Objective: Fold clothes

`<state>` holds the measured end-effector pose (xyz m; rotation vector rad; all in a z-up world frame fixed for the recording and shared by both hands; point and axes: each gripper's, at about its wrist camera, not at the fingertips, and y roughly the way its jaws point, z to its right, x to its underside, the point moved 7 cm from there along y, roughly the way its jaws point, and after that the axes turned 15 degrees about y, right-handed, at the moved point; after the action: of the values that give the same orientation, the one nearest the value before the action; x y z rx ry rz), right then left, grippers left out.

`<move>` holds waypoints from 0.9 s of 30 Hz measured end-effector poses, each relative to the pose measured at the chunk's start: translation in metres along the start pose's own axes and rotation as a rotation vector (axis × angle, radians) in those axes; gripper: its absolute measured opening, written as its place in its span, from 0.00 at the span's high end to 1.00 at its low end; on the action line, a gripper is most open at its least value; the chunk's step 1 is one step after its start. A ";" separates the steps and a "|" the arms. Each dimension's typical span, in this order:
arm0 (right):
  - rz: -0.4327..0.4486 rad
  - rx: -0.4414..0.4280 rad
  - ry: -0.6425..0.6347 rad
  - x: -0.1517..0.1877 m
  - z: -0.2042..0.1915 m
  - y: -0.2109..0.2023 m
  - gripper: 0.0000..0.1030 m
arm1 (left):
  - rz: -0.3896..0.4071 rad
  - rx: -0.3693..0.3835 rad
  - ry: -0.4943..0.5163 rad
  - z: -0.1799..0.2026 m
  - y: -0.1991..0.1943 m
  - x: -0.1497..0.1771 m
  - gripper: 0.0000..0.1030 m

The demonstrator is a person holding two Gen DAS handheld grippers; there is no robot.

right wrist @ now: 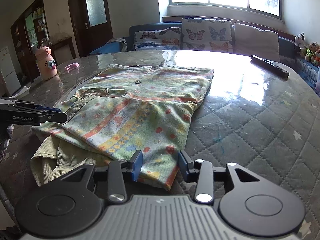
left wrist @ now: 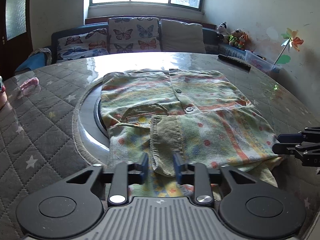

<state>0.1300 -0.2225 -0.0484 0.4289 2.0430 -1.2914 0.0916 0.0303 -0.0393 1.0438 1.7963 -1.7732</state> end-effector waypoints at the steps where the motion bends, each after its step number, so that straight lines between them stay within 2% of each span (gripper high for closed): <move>1: 0.001 0.000 0.001 0.000 0.000 0.000 0.60 | 0.001 0.002 -0.002 0.000 0.000 0.000 0.86; 2: 0.002 0.001 0.002 0.000 0.001 0.000 0.60 | 0.002 0.001 -0.005 0.000 -0.001 -0.001 0.94; 9: 0.015 0.006 -0.001 -0.002 0.003 0.000 0.59 | 0.099 0.050 -0.105 -0.001 -0.045 -0.034 0.96; 13: 0.036 0.006 -0.008 -0.008 0.002 -0.005 0.59 | 0.149 0.072 -0.110 0.006 -0.071 -0.050 0.96; 15: 0.048 0.003 -0.015 -0.013 0.001 -0.005 0.59 | 0.138 0.051 -0.089 0.007 -0.069 -0.048 0.96; 18: 0.060 0.000 -0.031 -0.021 -0.003 -0.001 0.59 | 0.057 0.027 -0.087 0.003 -0.050 -0.033 0.96; 27: 0.084 -0.011 -0.068 -0.051 -0.018 0.030 0.60 | 0.008 -0.008 -0.035 0.000 -0.031 -0.011 0.96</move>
<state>0.1780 -0.1894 -0.0278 0.4550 1.9539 -1.2280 0.0752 0.0312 -0.0104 1.0096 1.7745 -1.7672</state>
